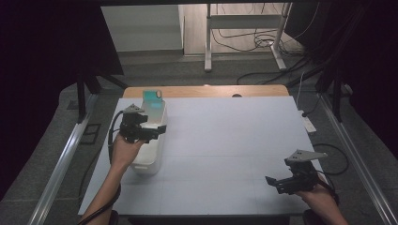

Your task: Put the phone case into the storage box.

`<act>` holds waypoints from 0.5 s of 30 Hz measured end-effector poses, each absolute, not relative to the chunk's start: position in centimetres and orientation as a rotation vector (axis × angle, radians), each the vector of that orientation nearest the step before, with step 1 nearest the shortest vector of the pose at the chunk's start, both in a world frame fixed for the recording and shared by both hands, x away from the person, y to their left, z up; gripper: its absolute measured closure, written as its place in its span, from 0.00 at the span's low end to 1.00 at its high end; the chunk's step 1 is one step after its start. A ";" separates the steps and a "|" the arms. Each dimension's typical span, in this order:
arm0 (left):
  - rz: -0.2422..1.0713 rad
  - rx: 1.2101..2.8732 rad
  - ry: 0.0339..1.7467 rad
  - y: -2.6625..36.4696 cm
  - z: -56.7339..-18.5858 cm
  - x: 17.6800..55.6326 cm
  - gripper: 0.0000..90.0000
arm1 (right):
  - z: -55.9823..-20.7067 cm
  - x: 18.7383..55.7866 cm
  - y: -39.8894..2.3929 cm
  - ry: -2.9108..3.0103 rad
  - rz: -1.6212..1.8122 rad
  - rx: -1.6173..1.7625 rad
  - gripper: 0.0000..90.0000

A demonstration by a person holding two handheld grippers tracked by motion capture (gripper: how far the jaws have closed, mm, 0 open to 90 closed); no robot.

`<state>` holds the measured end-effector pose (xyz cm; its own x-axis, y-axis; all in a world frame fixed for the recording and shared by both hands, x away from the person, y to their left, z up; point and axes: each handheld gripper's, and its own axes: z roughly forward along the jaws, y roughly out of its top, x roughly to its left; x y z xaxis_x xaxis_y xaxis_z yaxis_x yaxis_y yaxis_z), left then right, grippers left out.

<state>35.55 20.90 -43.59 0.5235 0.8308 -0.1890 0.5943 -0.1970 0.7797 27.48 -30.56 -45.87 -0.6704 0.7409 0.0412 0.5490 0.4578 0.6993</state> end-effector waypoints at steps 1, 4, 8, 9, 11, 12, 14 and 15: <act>0.342 1.899 1.167 20.9 -43.6 35.4 0.07 | -45.9 27.5 -30.5 2.440 1.026 1.112 0.00; 0.331 1.899 1.158 20.8 -43.7 34.8 0.07 | -45.9 27.5 -30.6 2.444 1.023 1.107 0.00; 0.342 1.923 1.150 20.6 -43.8 34.1 0.07 | -45.9 27.5 -30.5 2.447 1.022 1.107 0.00; 0.340 1.923 1.150 20.6 -43.8 33.9 0.07 | -45.9 27.5 -30.5 2.447 1.022 1.107 0.00; 0.335 1.915 1.145 20.6 -43.8 33.7 0.07 | -45.9 27.5 -30.6 2.449 1.024 1.108 0.00; 0.334 1.910 1.145 20.6 -43.8 33.6 0.07 | -45.9 27.5 -30.6 2.449 1.024 1.108 0.00; 0.332 1.906 1.142 20.6 -43.8 33.2 0.07 | -45.9 27.5 -30.5 2.450 1.019 1.114 0.00; 0.335 1.904 1.140 20.6 -43.8 33.1 0.07 | -45.9 27.5 -30.5 2.453 1.017 1.110 0.00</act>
<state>33.08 20.56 -43.84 0.5451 0.8163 -0.1911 0.5827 -0.2050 0.7864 27.53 -30.54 -45.89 -0.6729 0.7383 0.0457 0.5542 0.4622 0.6923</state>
